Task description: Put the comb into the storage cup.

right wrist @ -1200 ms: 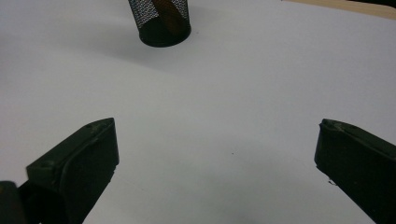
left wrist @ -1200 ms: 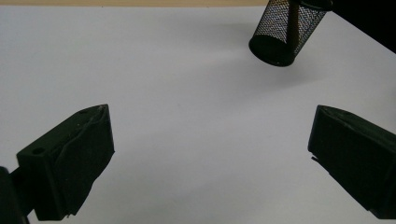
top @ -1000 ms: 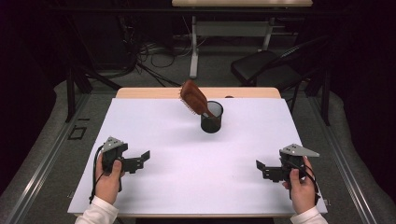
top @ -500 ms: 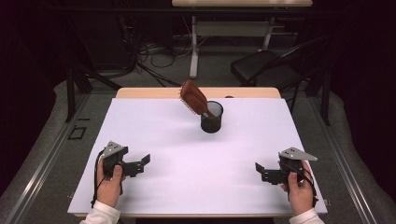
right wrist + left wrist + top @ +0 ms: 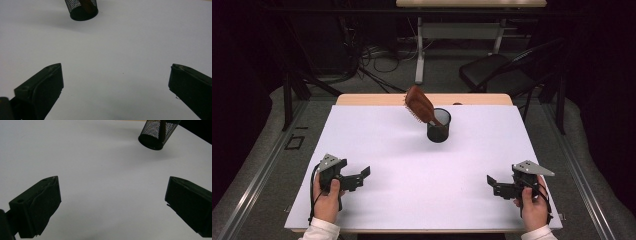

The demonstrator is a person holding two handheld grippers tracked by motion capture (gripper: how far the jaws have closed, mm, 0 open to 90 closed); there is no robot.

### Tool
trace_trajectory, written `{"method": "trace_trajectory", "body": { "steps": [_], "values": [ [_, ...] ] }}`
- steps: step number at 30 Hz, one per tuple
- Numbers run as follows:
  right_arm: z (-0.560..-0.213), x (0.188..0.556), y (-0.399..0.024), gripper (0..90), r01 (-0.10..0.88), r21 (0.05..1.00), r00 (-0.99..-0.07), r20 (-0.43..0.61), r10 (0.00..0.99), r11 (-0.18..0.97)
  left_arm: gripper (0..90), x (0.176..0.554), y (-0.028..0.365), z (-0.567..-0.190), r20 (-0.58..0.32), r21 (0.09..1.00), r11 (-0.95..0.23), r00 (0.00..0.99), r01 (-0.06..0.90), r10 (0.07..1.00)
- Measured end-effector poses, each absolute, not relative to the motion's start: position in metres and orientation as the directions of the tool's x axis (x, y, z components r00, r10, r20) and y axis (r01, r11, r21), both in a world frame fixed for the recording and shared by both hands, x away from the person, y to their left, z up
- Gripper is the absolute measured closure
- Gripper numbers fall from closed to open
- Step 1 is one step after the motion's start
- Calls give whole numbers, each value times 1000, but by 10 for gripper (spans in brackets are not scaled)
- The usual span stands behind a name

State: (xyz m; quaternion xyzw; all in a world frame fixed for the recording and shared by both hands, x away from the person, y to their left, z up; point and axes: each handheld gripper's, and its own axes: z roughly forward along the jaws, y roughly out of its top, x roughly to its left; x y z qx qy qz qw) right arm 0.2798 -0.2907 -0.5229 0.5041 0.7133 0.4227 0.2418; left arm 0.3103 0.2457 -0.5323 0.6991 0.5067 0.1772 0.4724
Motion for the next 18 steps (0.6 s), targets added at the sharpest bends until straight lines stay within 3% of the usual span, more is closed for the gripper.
{"method": "trace_trajectory", "body": {
  "steps": [18],
  "values": [
    [-532, 282, -297, 0, 536, 838, -352, 113, 929, 101, 6, 312, 251, -539, -228, 837, -36, 409, 546, 884]
  ]
}}
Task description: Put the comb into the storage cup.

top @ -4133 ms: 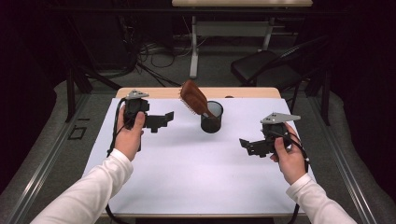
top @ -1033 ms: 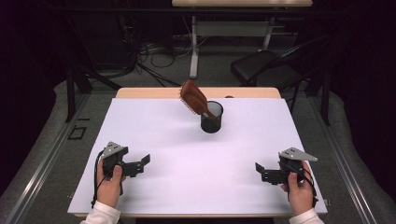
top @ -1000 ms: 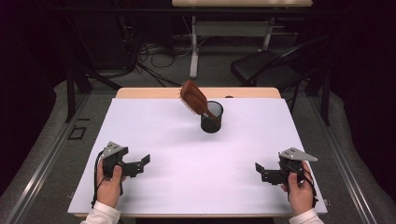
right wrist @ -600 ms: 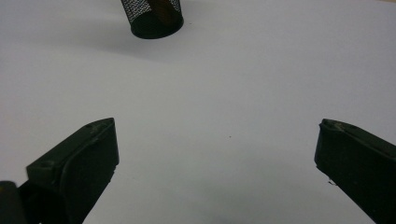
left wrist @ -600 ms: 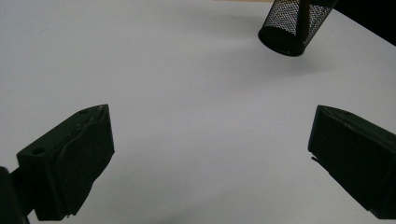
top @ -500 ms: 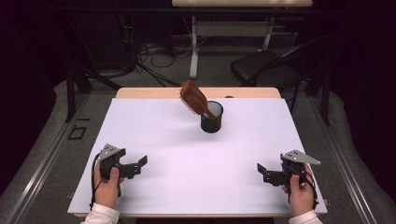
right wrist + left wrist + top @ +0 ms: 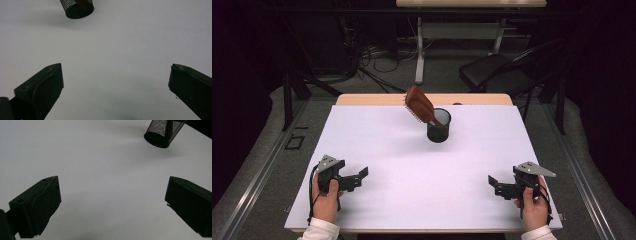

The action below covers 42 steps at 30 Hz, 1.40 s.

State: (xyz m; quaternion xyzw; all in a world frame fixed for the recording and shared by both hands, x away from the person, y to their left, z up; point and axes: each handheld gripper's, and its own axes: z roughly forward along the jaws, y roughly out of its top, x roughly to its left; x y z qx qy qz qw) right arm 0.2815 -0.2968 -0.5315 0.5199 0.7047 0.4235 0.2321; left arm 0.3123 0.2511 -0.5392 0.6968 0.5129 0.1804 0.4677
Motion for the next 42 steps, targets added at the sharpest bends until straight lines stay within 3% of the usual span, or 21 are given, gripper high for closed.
{"method": "trace_trajectory", "body": {
  "steps": [42],
  "values": [
    [-537, 283, -300, 0, 549, 831, -339, 128, 932, 86, 6, 313, 253, -543, -231, 835, -30, 399, 550, 887]
  ]
}}
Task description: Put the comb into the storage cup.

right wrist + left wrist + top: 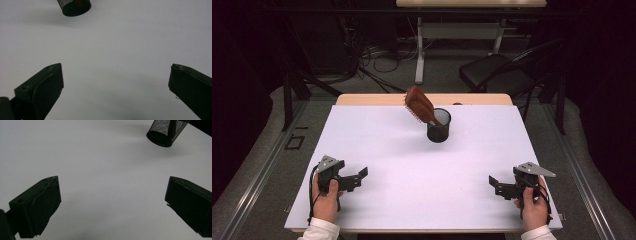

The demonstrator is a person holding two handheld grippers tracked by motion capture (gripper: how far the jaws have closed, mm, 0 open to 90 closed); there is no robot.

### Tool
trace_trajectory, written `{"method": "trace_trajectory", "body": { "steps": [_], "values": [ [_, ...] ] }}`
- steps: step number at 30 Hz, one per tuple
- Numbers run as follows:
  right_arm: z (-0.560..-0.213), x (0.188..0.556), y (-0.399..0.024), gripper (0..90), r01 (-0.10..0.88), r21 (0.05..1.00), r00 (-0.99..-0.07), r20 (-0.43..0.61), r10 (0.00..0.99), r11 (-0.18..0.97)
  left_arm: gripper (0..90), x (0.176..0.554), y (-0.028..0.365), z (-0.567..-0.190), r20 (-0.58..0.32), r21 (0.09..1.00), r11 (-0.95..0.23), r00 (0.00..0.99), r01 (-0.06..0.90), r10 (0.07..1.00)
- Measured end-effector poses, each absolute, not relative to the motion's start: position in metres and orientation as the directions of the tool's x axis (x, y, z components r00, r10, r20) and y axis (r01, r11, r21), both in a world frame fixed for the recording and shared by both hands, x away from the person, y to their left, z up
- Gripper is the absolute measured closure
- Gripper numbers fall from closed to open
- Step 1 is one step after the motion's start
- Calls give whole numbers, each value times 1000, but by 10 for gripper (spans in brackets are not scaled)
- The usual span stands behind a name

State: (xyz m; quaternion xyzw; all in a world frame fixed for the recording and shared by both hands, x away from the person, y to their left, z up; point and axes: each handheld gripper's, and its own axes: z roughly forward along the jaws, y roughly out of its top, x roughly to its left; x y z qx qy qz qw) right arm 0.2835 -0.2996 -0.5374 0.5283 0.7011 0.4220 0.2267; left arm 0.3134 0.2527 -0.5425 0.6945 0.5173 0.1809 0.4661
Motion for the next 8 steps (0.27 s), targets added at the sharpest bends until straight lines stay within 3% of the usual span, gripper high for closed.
{"method": "trace_trajectory", "body": {
  "steps": [8],
  "values": [
    [-538, 284, -301, 0, 549, 831, -337, 129, 933, 84, 6, 315, 253, -543, -233, 833, -24, 390, 553, 891]
  ]
}}
